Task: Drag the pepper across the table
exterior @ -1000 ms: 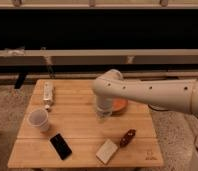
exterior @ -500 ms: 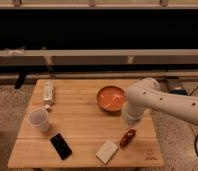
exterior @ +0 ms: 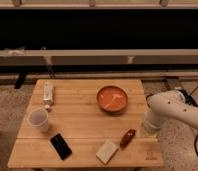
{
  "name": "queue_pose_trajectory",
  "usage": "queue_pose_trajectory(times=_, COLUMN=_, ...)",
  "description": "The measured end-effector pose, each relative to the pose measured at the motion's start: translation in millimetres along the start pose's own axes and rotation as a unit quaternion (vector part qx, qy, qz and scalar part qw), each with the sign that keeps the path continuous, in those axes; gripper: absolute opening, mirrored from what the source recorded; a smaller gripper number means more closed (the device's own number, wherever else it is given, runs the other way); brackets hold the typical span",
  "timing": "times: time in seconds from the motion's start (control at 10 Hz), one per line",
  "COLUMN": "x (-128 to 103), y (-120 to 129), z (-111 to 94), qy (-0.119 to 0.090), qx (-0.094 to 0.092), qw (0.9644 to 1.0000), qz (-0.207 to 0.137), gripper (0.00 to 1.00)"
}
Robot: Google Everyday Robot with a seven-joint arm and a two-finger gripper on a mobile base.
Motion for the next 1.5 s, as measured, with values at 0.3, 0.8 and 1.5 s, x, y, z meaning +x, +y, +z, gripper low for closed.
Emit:
queue_pose_trajectory(times=0.3, x=2, y=-16, z=21, qy=-0.008, qx=-0.004, qw=1.0000, qz=0.002, gripper=0.80)
queue_pose_trajectory(times=0.8, x=-5, y=-39, z=24, qy=-0.006, qx=-0.011, qw=0.9999, qz=-0.010, gripper=0.80)
queue_pose_trajectory(times=1.5, x=-8, y=-47, z=51, qy=-0.014, qx=-0.031, qw=0.9993, qz=-0.014, gripper=0.79)
